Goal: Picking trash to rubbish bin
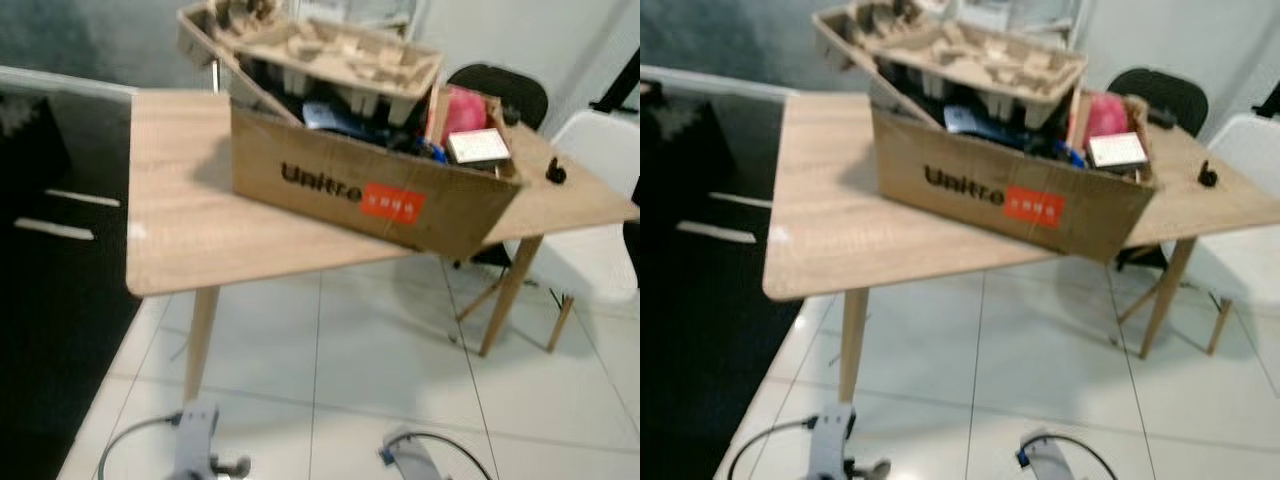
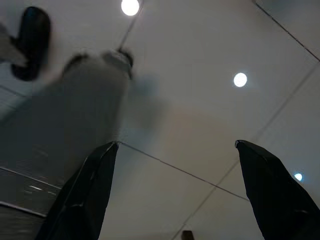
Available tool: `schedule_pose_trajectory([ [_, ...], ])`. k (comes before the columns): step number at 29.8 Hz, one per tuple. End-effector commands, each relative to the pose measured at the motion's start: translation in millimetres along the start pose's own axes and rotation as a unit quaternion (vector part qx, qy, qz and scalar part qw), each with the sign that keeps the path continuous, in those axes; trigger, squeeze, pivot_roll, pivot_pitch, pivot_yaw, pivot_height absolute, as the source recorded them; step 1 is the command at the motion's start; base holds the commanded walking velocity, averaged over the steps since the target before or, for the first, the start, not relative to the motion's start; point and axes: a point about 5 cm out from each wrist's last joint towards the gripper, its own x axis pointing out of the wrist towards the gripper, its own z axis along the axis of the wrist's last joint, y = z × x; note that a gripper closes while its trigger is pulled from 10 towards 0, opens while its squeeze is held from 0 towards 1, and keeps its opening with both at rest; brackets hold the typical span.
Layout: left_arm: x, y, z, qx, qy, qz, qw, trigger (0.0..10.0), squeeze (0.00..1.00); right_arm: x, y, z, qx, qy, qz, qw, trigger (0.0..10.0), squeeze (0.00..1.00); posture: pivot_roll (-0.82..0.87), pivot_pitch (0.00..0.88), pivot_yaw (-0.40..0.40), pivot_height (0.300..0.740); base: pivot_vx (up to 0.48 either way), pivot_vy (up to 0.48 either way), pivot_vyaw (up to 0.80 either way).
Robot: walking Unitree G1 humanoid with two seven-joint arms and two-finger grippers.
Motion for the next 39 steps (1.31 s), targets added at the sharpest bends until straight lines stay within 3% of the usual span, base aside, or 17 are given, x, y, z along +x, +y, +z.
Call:
schedule_pose_trajectory([
  [1,-1.0,-1.9,-10.4,-0.005,0.016,-0.002,1.000,10.0,0.00,-1.0,-3.2,-6.8,0.001,0.010,-0.004,1.000,10.0,0.00,0.18,0.073,-0.096,0.740,-0.311,0.000,0.00],
  [13,-1.4,-1.0,-10.7,-0.008,0.015,0.000,1.000,10.0,0.00,-0.9,-1.7,-9.4,0.004,0.012,-0.003,1.000,10.0,0.00,0.18,0.078,-0.094,0.740,-0.307,0.000,0.00],
  [30,-0.9,-1.5,-8.9,-0.012,0.010,0.001,1.000,10.0,0.00,-0.2,0.5,-6.5,0.010,0.010,-0.007,1.000,10.0,0.00,0.18,0.078,-0.096,0.740,0.000,0.000,0.00],
  [39,-1.2,-1.0,-9.5,-0.014,0.010,0.002,1.000,10.0,0.00,-0.4,-1.3,-6.5,-0.001,0.016,-0.010,1.000,10.0,0.00,0.18,0.072,-0.098,0.740,0.000,0.000,-0.79],
])
